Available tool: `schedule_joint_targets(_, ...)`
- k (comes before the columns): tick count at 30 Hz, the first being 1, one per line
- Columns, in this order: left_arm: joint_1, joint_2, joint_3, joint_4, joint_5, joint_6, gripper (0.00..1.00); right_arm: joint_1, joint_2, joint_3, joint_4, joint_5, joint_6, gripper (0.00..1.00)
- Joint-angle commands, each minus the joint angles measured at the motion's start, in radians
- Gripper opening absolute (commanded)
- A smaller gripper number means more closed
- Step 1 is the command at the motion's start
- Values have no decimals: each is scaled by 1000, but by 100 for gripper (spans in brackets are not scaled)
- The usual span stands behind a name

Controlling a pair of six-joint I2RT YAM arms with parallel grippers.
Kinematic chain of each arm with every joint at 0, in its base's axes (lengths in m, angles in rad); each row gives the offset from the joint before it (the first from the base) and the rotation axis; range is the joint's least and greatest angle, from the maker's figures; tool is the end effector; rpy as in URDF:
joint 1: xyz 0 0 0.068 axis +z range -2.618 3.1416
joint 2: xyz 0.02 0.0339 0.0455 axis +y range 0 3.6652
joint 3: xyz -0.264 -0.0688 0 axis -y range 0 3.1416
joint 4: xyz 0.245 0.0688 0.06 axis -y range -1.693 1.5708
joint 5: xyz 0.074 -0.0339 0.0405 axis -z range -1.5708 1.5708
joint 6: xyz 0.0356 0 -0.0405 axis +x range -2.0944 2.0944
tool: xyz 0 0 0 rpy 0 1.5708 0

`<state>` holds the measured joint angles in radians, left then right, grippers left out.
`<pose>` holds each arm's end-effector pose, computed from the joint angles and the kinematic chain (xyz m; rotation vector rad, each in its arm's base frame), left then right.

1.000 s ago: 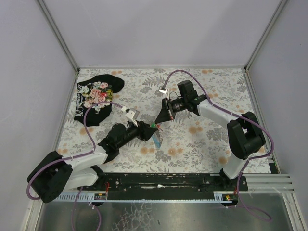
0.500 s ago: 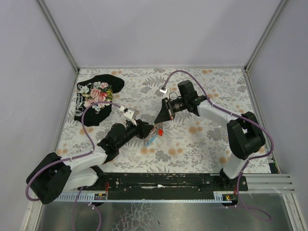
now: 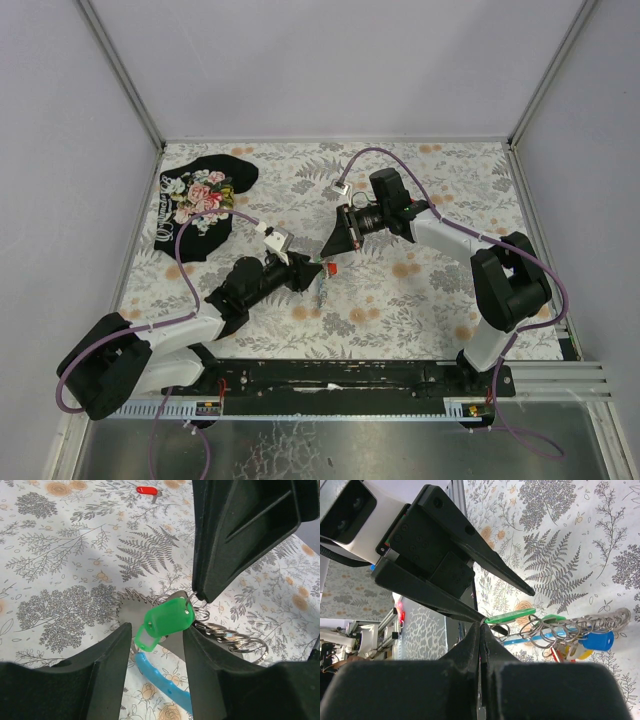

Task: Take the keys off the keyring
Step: Remove the key from the keyring.

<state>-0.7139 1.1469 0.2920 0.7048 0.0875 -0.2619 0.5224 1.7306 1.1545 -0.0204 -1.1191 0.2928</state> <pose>0.1686 -0.1501 0.1923 0.4656 1.7249 -0.7889 0.3083 0.2145 0.2407 -0.9408 2.0238 1.6628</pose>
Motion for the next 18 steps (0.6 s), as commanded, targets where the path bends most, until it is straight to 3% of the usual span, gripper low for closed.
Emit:
schedule_joint_targets(1,-12,10,23,89,-55,30,44,-3,-34,4,64,-53,26,0)
schedule_joint_targets(18,-54,13,-4,152,-108,119,44,-3,-33,2,70,-59,32,0)
